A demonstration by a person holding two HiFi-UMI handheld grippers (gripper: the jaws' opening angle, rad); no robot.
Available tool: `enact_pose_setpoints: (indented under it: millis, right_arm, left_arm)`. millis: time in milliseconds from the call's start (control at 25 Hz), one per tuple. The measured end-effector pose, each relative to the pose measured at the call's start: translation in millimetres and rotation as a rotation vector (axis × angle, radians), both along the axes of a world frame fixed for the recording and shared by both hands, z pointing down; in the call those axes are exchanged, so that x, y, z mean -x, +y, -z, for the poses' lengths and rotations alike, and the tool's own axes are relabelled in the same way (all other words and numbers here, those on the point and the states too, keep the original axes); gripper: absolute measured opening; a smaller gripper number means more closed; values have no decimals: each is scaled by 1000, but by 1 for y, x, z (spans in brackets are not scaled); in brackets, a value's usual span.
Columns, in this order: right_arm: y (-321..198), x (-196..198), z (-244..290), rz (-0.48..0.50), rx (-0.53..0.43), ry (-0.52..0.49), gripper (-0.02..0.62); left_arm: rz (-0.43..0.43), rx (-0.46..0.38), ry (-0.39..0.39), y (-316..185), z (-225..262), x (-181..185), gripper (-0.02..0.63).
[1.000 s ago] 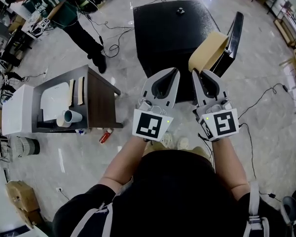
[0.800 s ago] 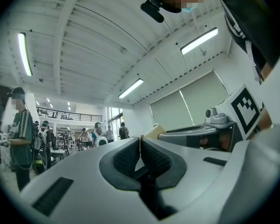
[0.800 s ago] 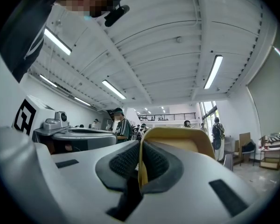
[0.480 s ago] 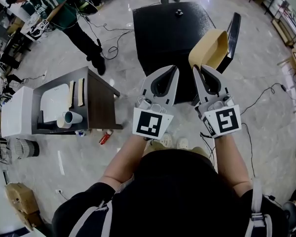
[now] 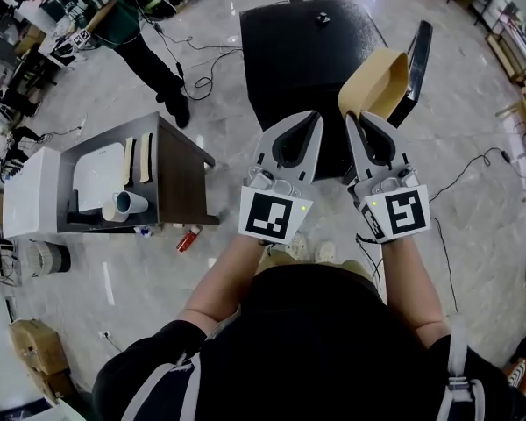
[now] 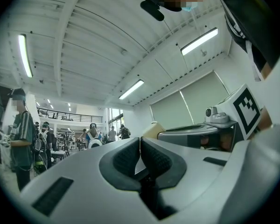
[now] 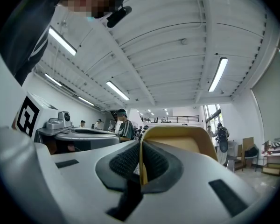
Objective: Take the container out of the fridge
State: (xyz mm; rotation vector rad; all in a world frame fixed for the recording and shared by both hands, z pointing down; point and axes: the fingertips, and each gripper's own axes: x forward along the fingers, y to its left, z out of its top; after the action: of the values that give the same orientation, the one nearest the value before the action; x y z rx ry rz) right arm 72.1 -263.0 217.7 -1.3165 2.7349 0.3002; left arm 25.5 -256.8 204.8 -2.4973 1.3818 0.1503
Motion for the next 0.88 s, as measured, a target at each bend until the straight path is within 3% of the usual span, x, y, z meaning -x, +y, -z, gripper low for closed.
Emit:
enact_pose_setpoints:
  millis: [880]
  right_arm:
    - [3, 4, -2, -16, -28, 54, 44]
  left_arm:
    - [1, -1, 2, 3, -3, -2, 25]
